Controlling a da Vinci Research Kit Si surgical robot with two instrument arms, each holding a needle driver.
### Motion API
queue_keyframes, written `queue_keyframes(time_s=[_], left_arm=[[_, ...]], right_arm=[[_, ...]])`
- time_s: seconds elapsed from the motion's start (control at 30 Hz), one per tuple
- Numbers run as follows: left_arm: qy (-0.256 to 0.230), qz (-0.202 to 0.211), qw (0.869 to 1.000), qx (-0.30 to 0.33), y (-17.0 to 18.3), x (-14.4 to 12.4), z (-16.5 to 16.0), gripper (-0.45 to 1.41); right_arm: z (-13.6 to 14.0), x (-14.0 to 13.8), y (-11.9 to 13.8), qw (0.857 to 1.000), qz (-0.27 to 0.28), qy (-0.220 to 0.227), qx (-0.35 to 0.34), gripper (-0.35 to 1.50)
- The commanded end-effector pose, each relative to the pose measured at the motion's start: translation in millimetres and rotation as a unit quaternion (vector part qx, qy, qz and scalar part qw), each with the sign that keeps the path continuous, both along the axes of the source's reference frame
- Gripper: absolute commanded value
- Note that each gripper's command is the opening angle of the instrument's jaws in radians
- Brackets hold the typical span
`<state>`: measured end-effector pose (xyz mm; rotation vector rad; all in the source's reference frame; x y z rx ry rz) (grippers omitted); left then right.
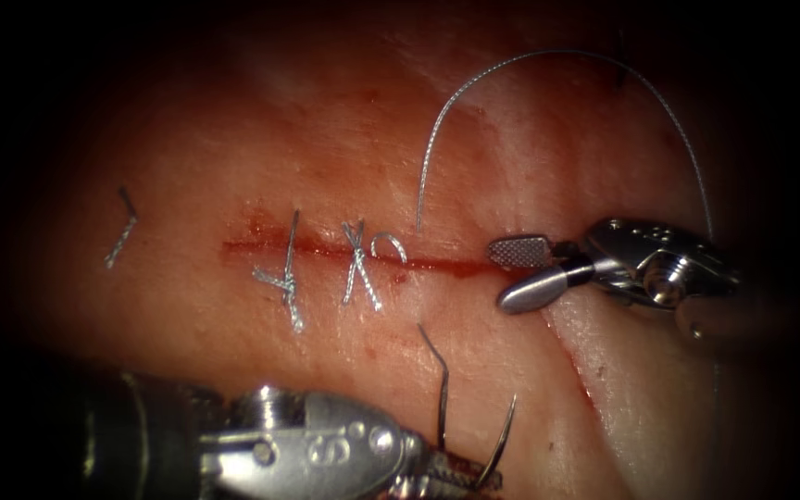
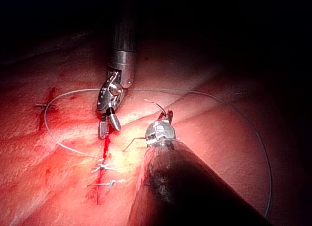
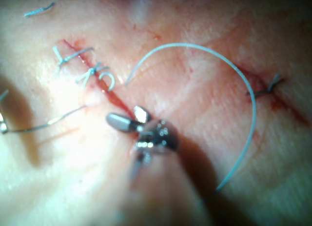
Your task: Wound Closure
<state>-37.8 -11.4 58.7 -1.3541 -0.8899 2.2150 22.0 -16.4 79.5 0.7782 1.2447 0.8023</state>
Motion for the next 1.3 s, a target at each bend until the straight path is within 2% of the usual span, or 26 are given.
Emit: queue_keyframes(time_s=[0.03, 0.1, 0.13, 0.17, 0.2, 0.23, 0.33, 0.37, 0.43, 0.53, 0.77, 1.0, 1.3], left_arm=[[-0.003, -0.001, 1.0, -0.009, 0.5, -0.2, -0.5, -0.45], [-0.005, -0.002, 1.0, -0.013, 0.7, -0.1, -1.0, -0.45], [-0.007, -0.004, 1.0, -0.015, 0.9, 0.0, -1.3, -0.45], [-0.014, -0.007, 0.999, -0.027, 1.4, 0.4, -2.1, -0.45], [-0.014, -0.007, 0.999, -0.027, 1.4, 0.4, -2.1, -0.45], [-0.015, -0.007, 0.999, -0.033, 1.6, 0.5, -2.3, -0.45], [-0.015, -0.011, 0.998, -0.053, 2.2, 0.9, -3.1, -0.45], [-0.015, -0.014, 0.997, -0.068, 2.6, 1.2, -3.3, -0.45], [-0.014, -0.015, 0.997, -0.074, 2.7, 1.2, -3.4, -0.45], [-0.017, -0.014, 0.995, -0.094, 3.1, 1.4, -3.7, -0.45], [-0.019, -0.013, 0.995, -0.102, 3.8, 1.8, -4.5, -0.45], [-0.021, -0.012, 0.994, -0.111, 4.1, 2.1, -4.8, -0.45], [-0.022, -0.012, 0.992, -0.125, 4.9, 2.7, -5.4, -0.45]], right_arm=[[-0.6, 0.1, 0.1, 1.0, -0.002, 0.009, -0.022, 1.11], [-1.0, -0.1, 0.3, 1.0, -0.002, 0.01, -0.029, 1.08], [-1.5, -0.3, 0.4, 0.999, -0.003, 0.01, -0.041, 1.01], [-2.7, -0.6, 0.9, 0.997, -0.004, 0.012, -0.072, 0.83], [-2.7, -0.6, 0.9, 0.997, -0.004, 0.012, -0.072, 0.83], [-3.1, -0.7, 1.0, 0.997, -0.002, 0.012, -0.082, 0.68], [-4.4, -0.5, 1.0, 0.995, -0.007, 0.006, -0.098, -0.23], [-4.7, 0.1, 0.9, 0.992, -0.014, -0.003, -0.124, -0.35], [-4.7, 0.4, 0.8, 0.991, -0.014, -0.003, -0.133, -0.35], [-3.6, 3.0, 0.2, 0.988, -0.01, -0.011, -0.153, -0.35], [-1.8, 6.0, -0.9, 0.987, -0.001, -0.019, -0.162, -0.35], [0.4, 7.2, -2.4, 0.984, -0.01, -0.032, -0.173, -0.35], [1.2, 7.3, -3.0, 0.983, -0.017, -0.039, -0.177, -0.35]])
